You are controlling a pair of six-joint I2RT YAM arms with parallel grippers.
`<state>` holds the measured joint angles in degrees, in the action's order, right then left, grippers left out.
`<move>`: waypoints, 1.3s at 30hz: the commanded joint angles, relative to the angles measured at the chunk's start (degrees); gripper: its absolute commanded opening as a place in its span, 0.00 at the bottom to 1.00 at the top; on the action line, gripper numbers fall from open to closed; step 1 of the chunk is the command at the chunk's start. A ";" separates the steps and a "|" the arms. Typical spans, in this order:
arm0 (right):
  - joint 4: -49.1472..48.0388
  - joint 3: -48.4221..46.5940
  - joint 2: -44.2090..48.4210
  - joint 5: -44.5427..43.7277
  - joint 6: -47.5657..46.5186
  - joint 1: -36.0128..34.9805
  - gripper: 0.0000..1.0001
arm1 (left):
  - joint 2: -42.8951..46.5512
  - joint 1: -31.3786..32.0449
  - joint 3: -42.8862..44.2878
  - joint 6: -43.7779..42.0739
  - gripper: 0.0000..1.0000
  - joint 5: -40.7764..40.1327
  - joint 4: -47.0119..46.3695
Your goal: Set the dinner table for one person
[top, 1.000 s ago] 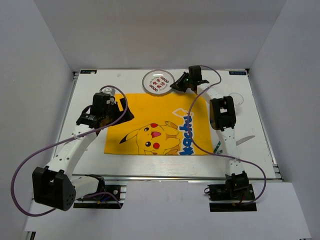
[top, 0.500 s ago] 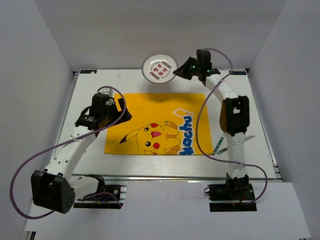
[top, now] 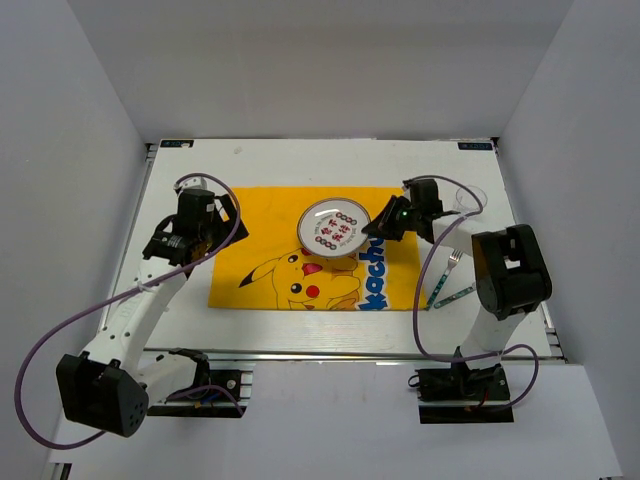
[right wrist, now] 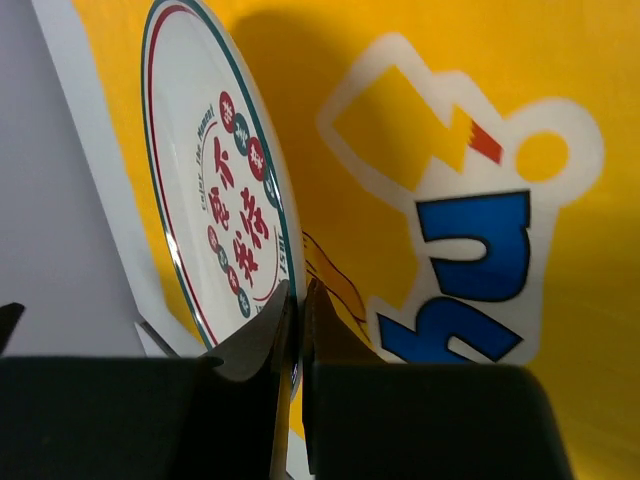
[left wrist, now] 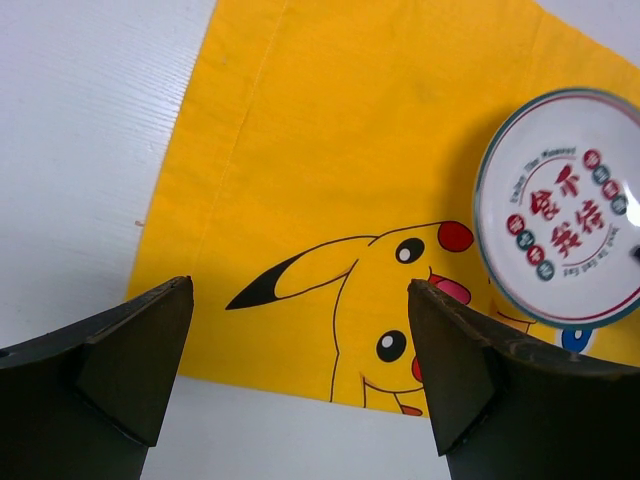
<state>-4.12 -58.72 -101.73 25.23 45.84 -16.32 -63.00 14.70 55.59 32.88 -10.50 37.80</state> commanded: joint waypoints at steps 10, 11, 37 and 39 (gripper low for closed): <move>-15.29 4.66 2.07 5.09 -0.40 -2.49 0.00 | 0.25 -0.11 1.10 -0.19 0.98 0.22 0.25; -15.30 5.54 1.72 5.09 -0.49 -2.58 0.00 | 0.25 -0.11 1.10 -0.28 0.98 0.22 0.26; -25.59 10.73 -5.23 6.93 0.74 -5.13 0.27 | -0.28 -0.11 0.66 -0.80 0.98 2.85 -0.62; -25.50 10.82 -4.44 7.11 0.56 -5.04 0.37 | -0.28 -0.11 0.57 -0.89 0.98 3.21 -0.80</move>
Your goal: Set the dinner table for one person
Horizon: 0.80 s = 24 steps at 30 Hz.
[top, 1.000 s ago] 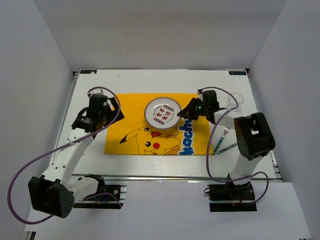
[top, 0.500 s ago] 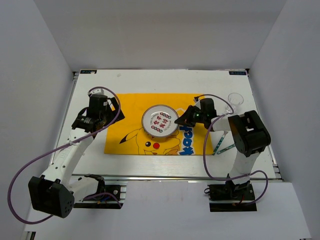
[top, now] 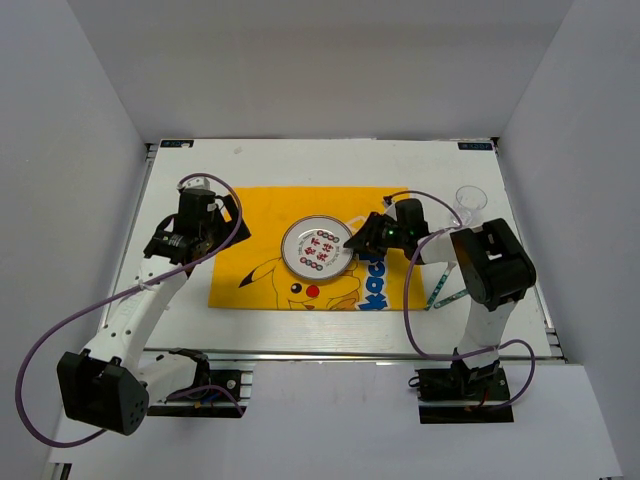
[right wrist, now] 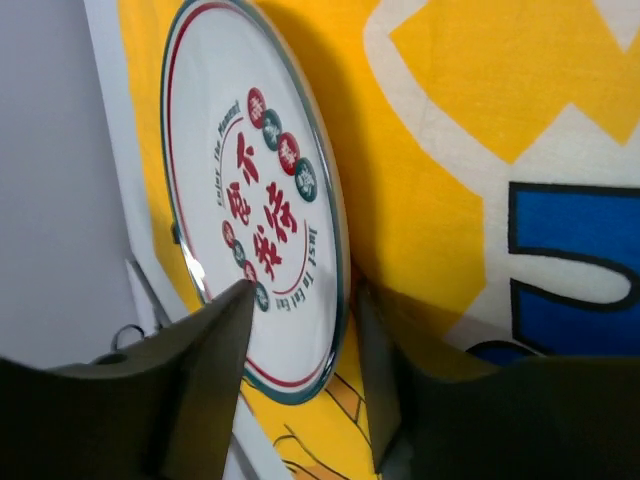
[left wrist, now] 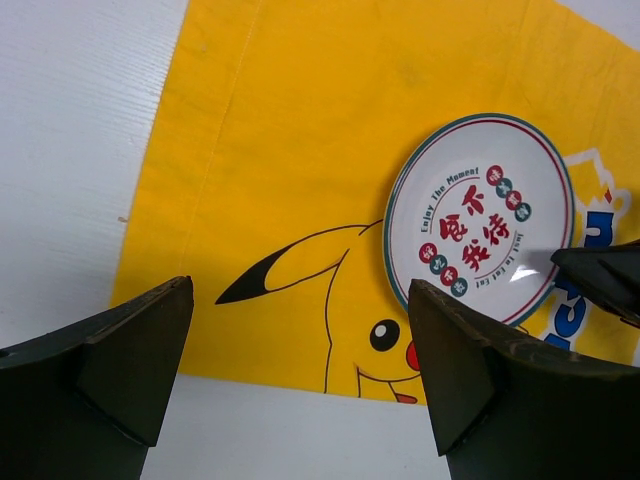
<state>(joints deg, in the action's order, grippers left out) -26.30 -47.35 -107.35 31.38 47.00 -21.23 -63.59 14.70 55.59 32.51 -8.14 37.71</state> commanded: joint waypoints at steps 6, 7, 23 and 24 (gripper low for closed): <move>2.74 -1.16 8.90 -2.80 -4.10 0.05 0.89 | 0.31 -0.11 0.57 -0.61 0.98 1.02 -0.71; 6.67 -1.95 10.13 -4.03 -4.98 0.31 0.89 | 0.31 -0.11 0.57 -0.61 0.98 0.94 -0.71; 69.43 -48.08 4.00 -55.54 -16.68 15.24 0.89 | -0.48 -0.11 1.45 -1.05 0.98 0.23 0.87; 70.15 -51.14 2.77 -55.72 -16.77 17.26 0.89 | -0.57 -0.11 1.45 -1.13 0.98 0.58 0.70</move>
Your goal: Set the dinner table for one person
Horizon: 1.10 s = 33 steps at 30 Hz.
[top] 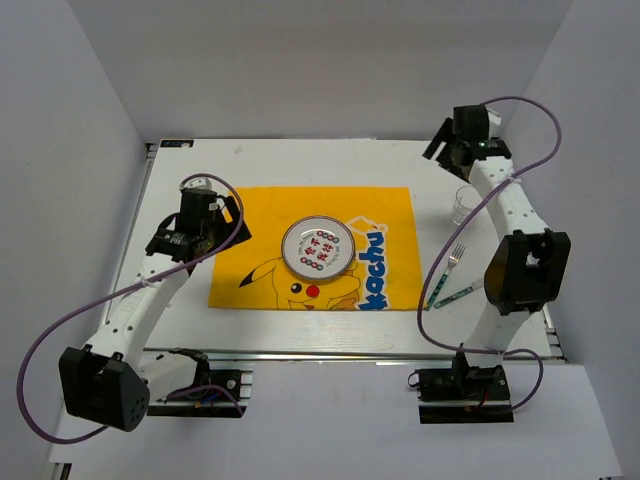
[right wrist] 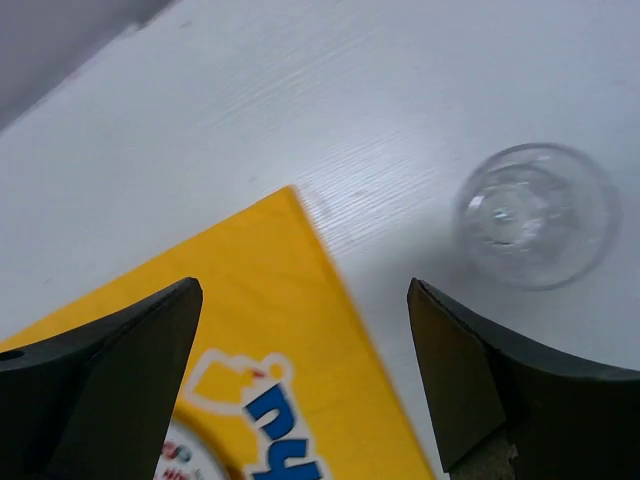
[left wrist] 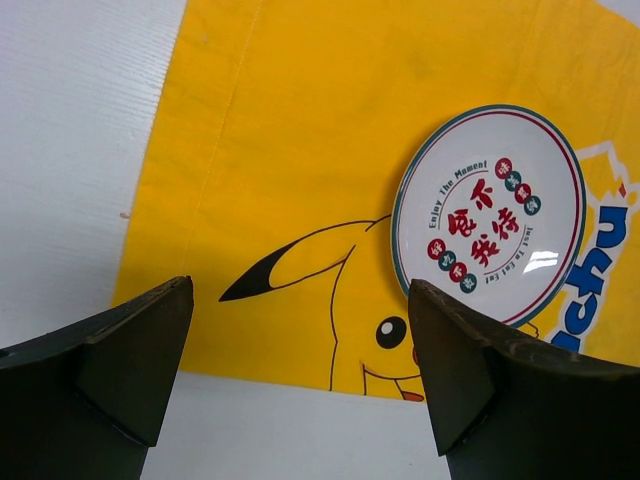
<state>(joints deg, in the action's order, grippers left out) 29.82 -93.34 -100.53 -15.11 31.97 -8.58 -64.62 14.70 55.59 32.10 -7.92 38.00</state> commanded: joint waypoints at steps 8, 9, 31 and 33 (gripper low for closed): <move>13.95 -6.86 -9.33 -7.13 -2.25 13.58 0.85 | -0.42 -0.11 1.45 -1.07 0.98 1.33 0.41; 13.25 -6.33 -9.51 -6.51 -2.26 14.11 0.84 | -0.77 -0.11 1.53 -1.16 0.98 1.42 0.32; 6.29 1.15 -14.61 -2.19 -2.08 17.37 0.00 | -2.18 -0.11 1.89 -1.34 0.98 2.21 0.41; 6.48 0.53 -12.86 -3.34 -2.08 16.76 0.00 | -2.18 -0.11 1.89 -1.34 0.98 2.30 0.41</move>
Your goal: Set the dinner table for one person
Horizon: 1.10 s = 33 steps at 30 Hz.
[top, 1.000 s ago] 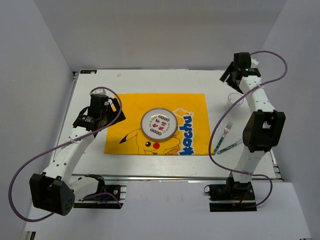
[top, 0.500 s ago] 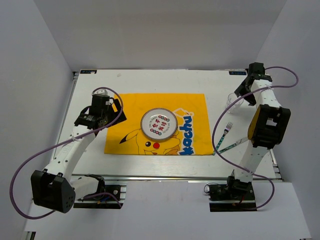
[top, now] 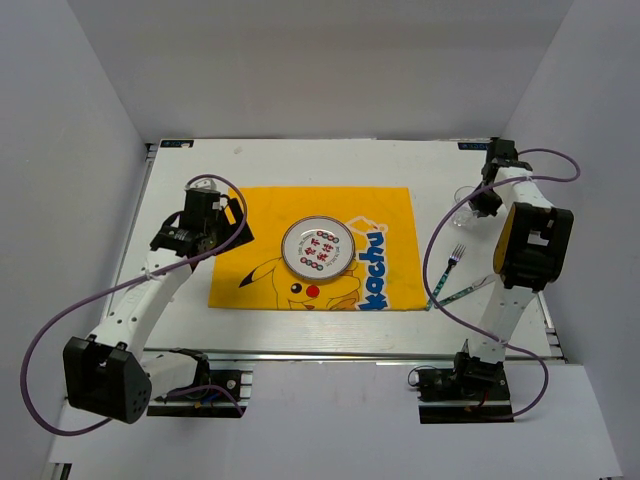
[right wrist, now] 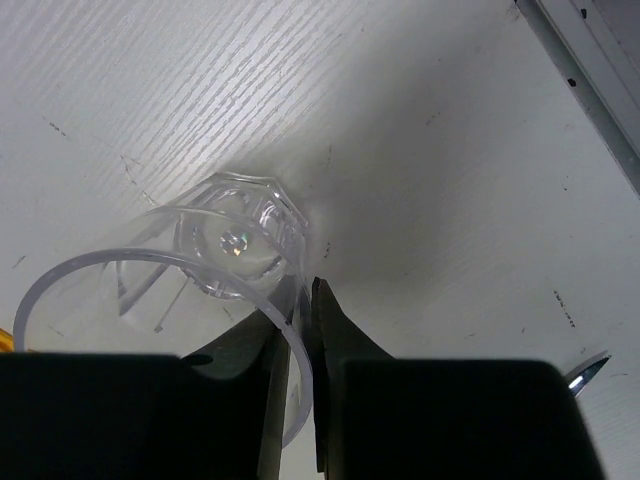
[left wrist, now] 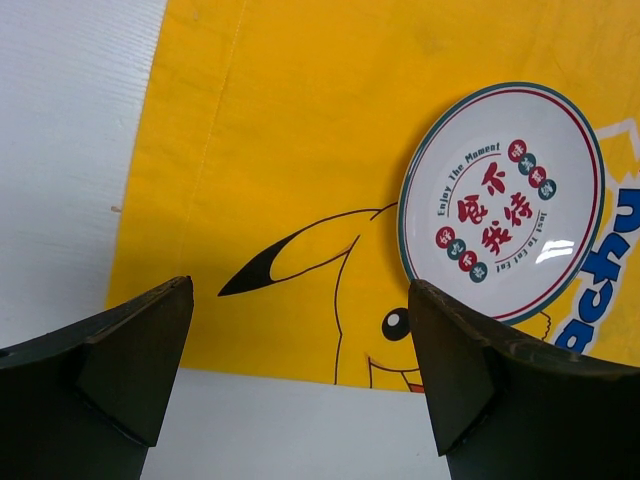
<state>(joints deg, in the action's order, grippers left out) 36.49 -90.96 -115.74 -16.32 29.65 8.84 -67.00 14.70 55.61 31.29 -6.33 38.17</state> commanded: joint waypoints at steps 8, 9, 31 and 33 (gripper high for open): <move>2.09 -9.58 4.31 3.74 -3.19 -6.72 0.00 | 0.29 -0.11 1.95 -0.53 0.98 0.70 0.15; 3.57 -11.76 3.60 4.01 -3.37 -8.73 0.00 | 0.29 -0.11 1.95 -0.44 0.98 0.62 0.23; 11.32 -28.05 -11.78 1.46 -3.28 -23.78 0.00 | -0.23 -0.11 2.04 -0.61 0.98 -0.35 0.67; 10.88 -27.08 -11.96 2.25 -3.37 -24.13 0.00 | -0.23 -0.11 2.04 -0.61 0.98 -0.35 0.76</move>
<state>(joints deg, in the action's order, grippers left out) 47.20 -116.14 -128.03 -13.41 26.48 -15.09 -67.72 14.70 55.64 31.27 -6.20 38.59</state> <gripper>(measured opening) 0.149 0.980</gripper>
